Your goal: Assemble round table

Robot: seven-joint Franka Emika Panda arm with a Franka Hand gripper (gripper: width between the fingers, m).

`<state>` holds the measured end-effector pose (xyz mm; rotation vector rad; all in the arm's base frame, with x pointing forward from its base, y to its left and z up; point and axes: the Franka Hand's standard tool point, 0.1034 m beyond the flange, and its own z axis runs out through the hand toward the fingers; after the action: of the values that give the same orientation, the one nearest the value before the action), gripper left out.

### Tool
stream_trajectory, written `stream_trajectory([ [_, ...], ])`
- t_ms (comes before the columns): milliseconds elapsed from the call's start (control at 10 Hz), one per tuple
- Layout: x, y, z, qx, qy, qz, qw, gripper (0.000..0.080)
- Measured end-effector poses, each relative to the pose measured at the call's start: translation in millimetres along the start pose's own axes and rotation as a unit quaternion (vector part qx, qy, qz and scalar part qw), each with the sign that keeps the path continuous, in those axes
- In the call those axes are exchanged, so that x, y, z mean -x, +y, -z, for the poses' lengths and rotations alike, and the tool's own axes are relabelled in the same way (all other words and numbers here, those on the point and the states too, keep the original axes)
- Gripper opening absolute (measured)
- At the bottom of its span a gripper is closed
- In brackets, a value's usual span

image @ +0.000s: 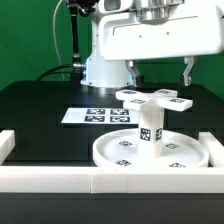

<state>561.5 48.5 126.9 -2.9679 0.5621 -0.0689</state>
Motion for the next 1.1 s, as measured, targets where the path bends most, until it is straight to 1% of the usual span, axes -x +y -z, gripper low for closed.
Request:
stream_trajectory([
  [100, 0.0, 0.3, -0.6, 0.005, 0.000, 0.043, 0.999, 0.0649],
  [200, 0.5, 1.5, -3.4, 0.010, -0.001, 0.121, 0.993, 0.0649],
  [300, 2.9, -1.2, -6.6, 0.015, -0.002, 0.160, 0.987, 0.0649],
  [400, 4.6, -4.3, -7.0, 0.017, -0.002, 0.176, 0.984, 0.0649],
  [600, 3.2, -1.3, -6.8, 0.018, -0.003, 0.250, 0.968, 0.0649],
  [700, 3.2, -1.3, -6.8, 0.018, -0.004, 0.267, 0.963, 0.0649],
  [800, 2.9, -0.9, -6.7, 0.021, -0.004, 0.310, 0.950, 0.0649],
  [1000, 1.8, -7.0, -5.2, 0.042, -0.002, 0.403, 0.914, 0.0649],
  [1100, 1.7, -9.2, -4.7, 0.048, -0.003, 0.444, 0.895, 0.0649],
])
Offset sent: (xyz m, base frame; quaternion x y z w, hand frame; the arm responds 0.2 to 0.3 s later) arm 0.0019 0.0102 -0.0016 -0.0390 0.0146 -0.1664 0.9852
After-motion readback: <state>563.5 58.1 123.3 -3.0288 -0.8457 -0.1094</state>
